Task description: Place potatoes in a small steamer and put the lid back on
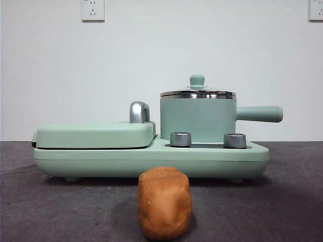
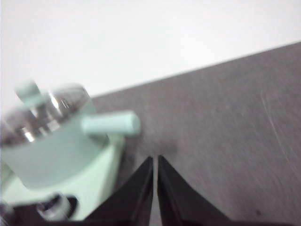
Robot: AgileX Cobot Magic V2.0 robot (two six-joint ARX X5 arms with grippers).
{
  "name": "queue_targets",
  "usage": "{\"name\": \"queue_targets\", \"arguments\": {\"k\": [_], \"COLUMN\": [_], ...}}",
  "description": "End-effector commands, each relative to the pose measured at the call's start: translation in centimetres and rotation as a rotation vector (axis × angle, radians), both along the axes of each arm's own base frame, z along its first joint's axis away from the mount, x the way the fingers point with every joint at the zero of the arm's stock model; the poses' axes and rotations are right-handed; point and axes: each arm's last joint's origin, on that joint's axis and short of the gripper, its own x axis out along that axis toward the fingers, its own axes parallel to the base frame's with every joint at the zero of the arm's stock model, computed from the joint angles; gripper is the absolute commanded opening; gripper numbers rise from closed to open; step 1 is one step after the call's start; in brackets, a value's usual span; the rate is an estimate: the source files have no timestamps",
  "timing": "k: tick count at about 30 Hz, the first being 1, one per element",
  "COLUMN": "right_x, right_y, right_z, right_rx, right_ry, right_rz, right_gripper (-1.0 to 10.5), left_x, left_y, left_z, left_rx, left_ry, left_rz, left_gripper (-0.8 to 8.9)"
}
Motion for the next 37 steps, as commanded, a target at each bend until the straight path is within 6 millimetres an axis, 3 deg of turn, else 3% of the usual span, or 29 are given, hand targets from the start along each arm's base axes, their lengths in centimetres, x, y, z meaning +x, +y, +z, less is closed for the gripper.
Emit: {"name": "queue_targets", "arguments": {"k": [1, 7, 12, 20, 25, 31, 33, 37], "right_x": [0.1, 0.6, 1.5, 3.6, 4.9, 5.7, 5.7, 5.8], "right_y": [0.0, 0.4, 0.9, 1.8, 2.2, 2.4, 2.4, 2.3], "right_z": [1.8, 6.3, 10.1, 14.3, 15.2, 14.8, 14.8, 14.8], "right_rx": [0.062, 0.037, 0.000, -0.176, -0.212, -0.203, -0.203, -0.204], "right_ry": [0.008, 0.086, 0.147, 0.257, 0.275, 0.299, 0.302, 0.309], "right_rz": [0.009, 0.088, 0.231, 0.513, 0.628, 0.649, 0.641, 0.616], "right_gripper": [0.1, 0.1, 0.1, 0.1, 0.1, 0.1, 0.5, 3.6], "left_x": [0.4, 2.4, 5.2, 9.4, 10.6, 10.9, 10.9, 10.9], "left_y": [-0.2, -1.2, -2.5, -5.0, -6.4, -7.2, -7.3, -7.3], "left_z": [1.8, 5.9, 9.7, 14.7, 16.7, 17.6, 17.7, 17.7], "left_rx": [-0.064, -0.053, 0.020, 0.118, 0.168, 0.178, 0.179, 0.180], "left_ry": [-0.009, 0.056, 0.136, 0.257, 0.248, 0.186, 0.178, 0.174], "left_rz": [-0.011, -0.115, -0.262, -0.546, -0.727, -0.764, -0.766, -0.767], "left_gripper": [0.10, 0.09, 0.09, 0.09, 0.09, 0.12, 0.76, 3.29]}}
